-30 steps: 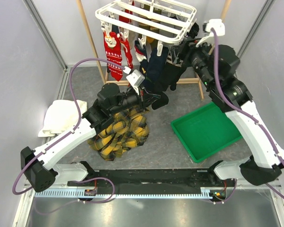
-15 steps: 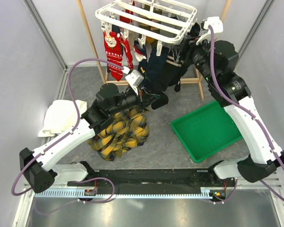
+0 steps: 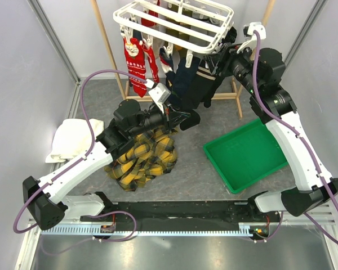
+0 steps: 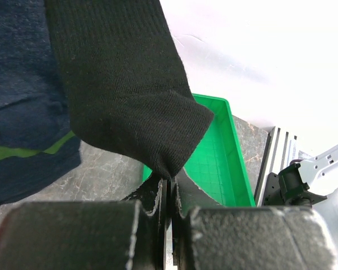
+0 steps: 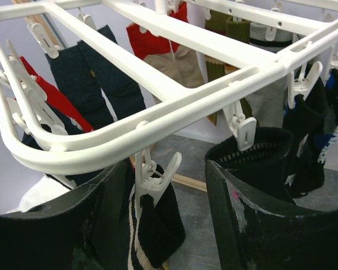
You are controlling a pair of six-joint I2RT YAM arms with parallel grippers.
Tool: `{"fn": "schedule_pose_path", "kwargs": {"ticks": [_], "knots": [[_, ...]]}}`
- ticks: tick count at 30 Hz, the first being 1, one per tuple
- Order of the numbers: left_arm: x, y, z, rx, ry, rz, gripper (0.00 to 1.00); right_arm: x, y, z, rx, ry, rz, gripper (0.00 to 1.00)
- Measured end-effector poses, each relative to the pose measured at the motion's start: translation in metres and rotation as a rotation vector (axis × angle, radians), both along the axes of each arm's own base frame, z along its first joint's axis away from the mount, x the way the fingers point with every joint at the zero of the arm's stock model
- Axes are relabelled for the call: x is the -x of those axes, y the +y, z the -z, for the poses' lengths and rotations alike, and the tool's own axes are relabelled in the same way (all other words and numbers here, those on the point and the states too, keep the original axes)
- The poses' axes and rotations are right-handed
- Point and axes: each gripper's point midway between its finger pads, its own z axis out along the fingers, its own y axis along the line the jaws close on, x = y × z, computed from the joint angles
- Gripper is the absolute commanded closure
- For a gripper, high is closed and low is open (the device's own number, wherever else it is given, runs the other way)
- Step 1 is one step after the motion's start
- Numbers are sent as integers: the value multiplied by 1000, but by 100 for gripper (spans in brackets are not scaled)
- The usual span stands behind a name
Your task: Remove the socks clipped to the hanger
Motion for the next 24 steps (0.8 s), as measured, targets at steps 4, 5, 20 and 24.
{"fn": "schedule_pose_path", "kwargs": {"ticks": [4, 5, 20, 24], "knots": [[0, 0, 0, 0, 0, 0, 98, 1, 5, -1, -21, -4, -29, 37], [0, 0, 0, 0, 0, 0, 98, 1, 6, -3, -27, -6, -30, 38], [0, 0, 0, 0, 0, 1, 98, -1, 6, -15, -82, -40, -25, 85], [0, 0, 0, 0, 0, 1, 98, -4, 5, -10, -84, -31, -12, 83]]}}
